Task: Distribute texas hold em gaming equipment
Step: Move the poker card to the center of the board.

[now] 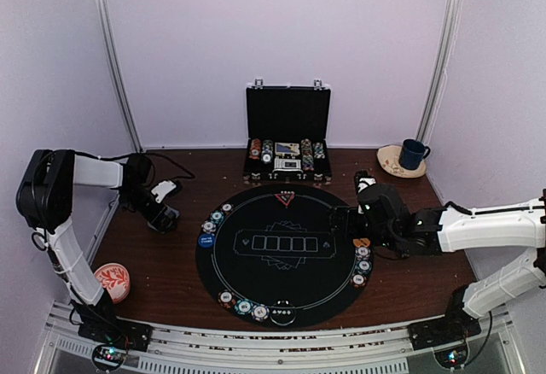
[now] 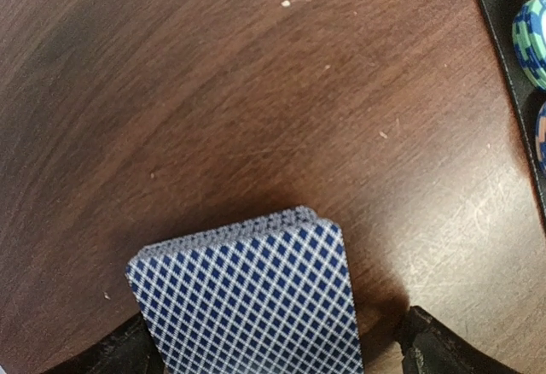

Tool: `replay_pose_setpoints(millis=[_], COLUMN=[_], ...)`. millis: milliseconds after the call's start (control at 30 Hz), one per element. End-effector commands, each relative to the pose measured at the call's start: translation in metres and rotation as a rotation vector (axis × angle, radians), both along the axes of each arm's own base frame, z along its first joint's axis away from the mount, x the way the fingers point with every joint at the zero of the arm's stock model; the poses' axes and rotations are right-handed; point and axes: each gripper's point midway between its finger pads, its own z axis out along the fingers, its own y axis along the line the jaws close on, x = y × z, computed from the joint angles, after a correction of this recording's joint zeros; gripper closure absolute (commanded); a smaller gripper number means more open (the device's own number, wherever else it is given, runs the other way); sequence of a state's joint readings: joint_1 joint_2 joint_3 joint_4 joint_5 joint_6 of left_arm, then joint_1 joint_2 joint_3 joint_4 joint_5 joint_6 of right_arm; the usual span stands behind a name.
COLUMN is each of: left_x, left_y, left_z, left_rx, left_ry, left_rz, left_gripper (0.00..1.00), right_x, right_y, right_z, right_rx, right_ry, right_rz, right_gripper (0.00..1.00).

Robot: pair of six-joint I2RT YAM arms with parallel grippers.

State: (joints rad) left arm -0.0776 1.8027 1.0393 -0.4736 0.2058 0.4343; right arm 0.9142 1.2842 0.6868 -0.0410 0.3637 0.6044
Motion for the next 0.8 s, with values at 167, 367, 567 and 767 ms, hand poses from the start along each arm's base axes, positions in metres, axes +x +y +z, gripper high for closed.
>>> replay_pose_setpoints(millis=[167,367,567,767], left_x=[-0.013,-0.023,-0.034,-0.044], left_y=[0.018,0.026,0.033,0.036], left_z=[-0.025,-0.026,-0.025,-0.025], left_rx=[0.086,0.121,0.149,0.168], left_ry=[0.058,0.078,0.092,0.119], left_rz=[0.093,0.128,0.149,0.162], left_gripper=[0.02,0.02,0.03,0.04], right_x=[0.001,0.001,0.001,0.0], right_y=[0.003,0.004,0.005,0.006], right_z=[0.007,0.007,0.008,0.007], right_rx=[-0.003,-0.003,0.001,0.0], right_ry=[-0.021,-0.02,-0.021,-0.018], right_rz=[-0.001,0.003,0.006,0.008], right_gripper=[0.0,0.0,0.0,0.0])
